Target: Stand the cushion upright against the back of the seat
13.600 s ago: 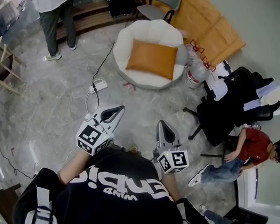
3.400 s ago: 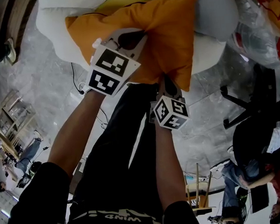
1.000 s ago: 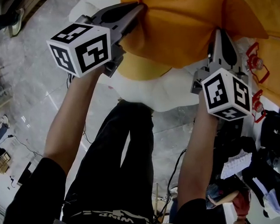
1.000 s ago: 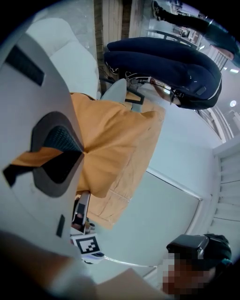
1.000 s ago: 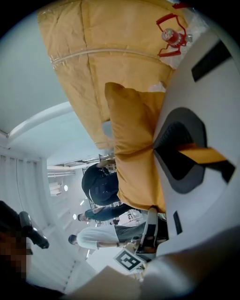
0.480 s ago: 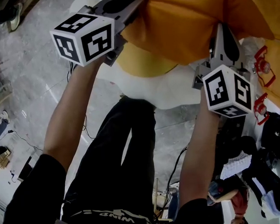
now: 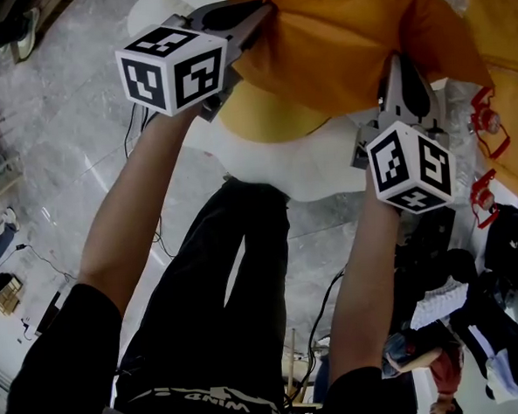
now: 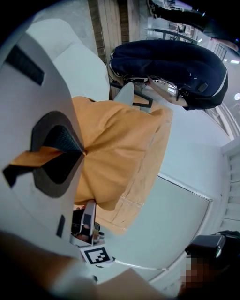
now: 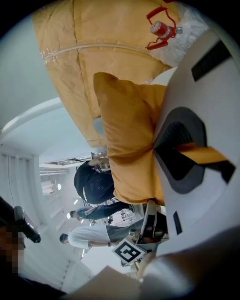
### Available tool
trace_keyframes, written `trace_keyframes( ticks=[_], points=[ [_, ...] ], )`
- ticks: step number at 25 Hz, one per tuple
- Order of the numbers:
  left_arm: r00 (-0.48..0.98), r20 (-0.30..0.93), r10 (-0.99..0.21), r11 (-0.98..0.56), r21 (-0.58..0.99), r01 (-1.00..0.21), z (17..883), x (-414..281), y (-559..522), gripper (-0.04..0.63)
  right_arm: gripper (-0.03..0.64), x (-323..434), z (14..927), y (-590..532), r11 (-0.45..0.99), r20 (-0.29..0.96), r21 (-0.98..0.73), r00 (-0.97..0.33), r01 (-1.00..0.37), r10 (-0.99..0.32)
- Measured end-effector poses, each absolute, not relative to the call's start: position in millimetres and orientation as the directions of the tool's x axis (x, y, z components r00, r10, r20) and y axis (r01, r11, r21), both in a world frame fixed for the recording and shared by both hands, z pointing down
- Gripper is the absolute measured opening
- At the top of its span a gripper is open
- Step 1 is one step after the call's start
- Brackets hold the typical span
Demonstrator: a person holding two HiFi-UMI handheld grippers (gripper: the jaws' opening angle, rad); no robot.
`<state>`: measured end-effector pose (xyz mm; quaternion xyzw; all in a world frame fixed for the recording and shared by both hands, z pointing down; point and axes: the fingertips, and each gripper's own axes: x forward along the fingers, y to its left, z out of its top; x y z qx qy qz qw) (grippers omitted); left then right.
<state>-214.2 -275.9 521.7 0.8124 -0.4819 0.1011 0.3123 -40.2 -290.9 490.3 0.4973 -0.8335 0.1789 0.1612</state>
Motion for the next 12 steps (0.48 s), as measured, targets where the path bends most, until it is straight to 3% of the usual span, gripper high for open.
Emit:
trace_keyframes(
  ticks=[4,12],
  points=[
    [0.507,0.475,-0.720,-0.332,0.406,-0.851,522,-214,-273,0.020,0.028,-37,490,-289,0.430,0.444,-0.147,-0.448,-0.891,-0.776],
    [0.459,0.519,-0.722,-0.339,0.313,-0.887,514,-211,-266,0.108,0.041,-29,479,-285,0.431,0.443,-0.106,-0.431,-0.896,-0.786]
  ],
)
